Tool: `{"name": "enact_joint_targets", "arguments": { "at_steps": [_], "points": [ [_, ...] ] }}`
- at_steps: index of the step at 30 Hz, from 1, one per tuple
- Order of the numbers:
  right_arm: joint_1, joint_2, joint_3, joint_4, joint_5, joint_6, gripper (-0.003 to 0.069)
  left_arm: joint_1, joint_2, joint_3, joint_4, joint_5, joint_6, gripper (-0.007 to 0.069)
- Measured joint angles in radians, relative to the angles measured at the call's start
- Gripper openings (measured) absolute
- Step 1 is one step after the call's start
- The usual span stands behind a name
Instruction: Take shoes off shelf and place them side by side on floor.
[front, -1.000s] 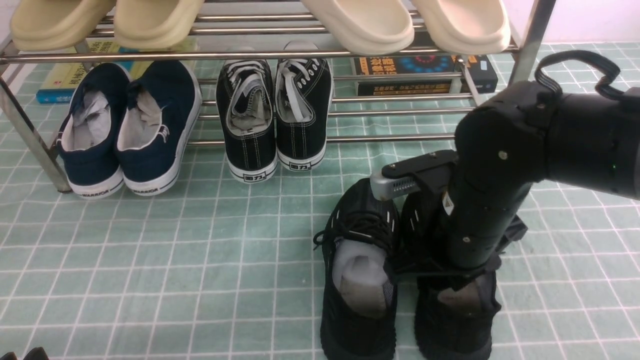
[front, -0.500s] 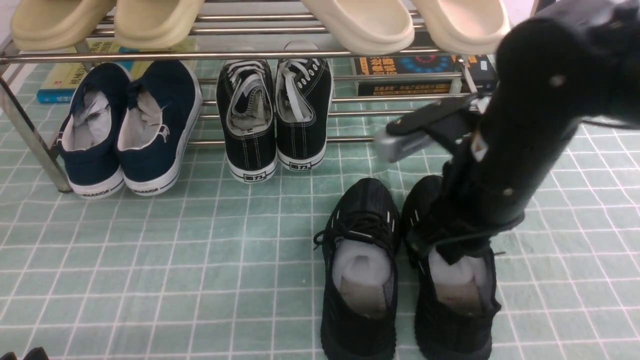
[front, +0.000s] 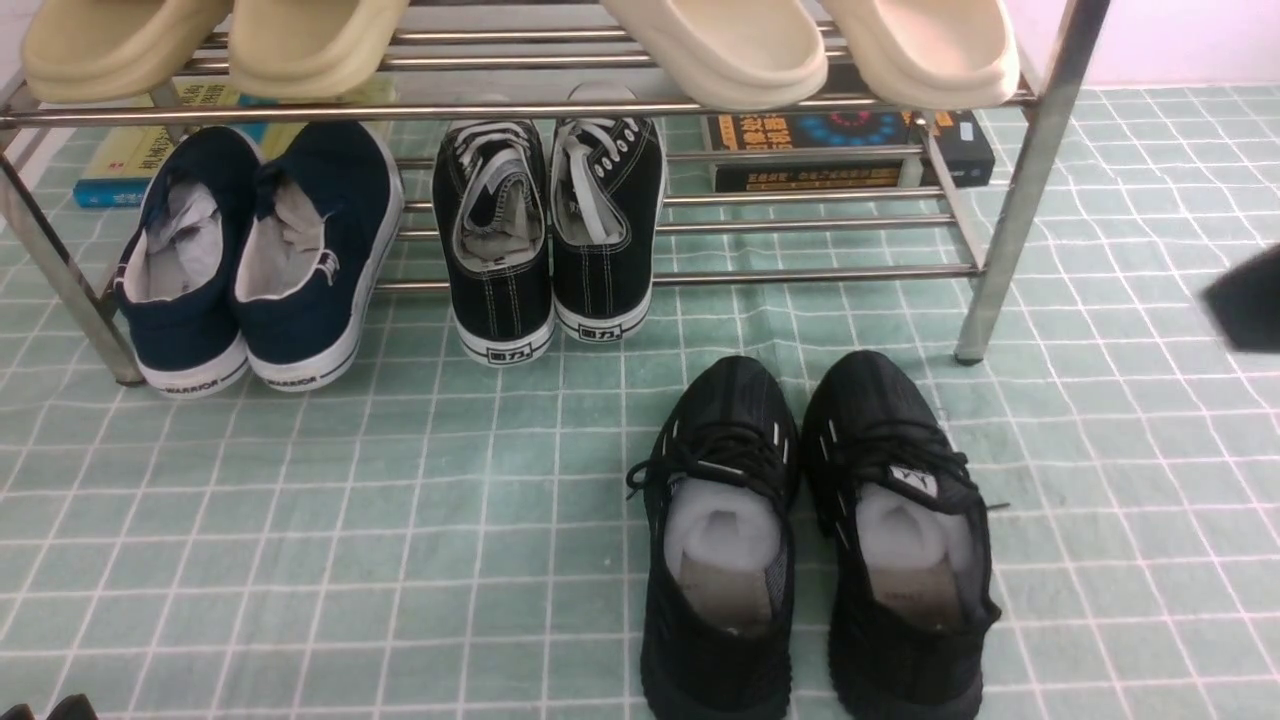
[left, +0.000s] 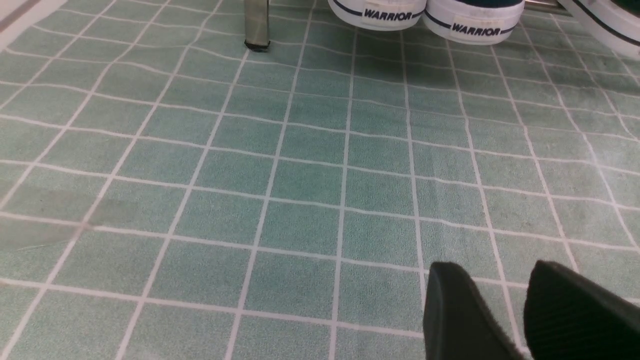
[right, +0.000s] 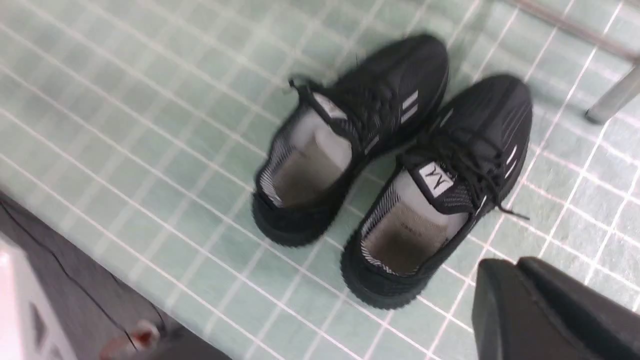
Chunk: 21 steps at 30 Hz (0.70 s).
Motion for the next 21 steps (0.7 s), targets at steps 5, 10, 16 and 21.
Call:
{"name": "enact_joint_targets", "arguments": {
  "at_steps": [5,10,16,21],
  "points": [
    [0.0,-0.198,0.162,0.03,-0.01,0.018,0.0044,0.0,0.0,0.0,0.0,0.0,0.0,0.0242],
    [0.0,-0.404,0.475,0.033,-0.307,0.023,0.0044,0.0,0.0,0.0,0.0,0.0,0.0,0.0242],
    [0.0,-0.53,0.874,0.033,-0.89,0.026,0.0044,0.0,0.0,0.0,0.0,0.0,0.0,0.0242],
    [0.0,-0.548,1.01,0.033,-1.147,0.026,0.0046,0.0,0.0,0.0,0.0,0.0,0.0,0.0242]
  ]
}}
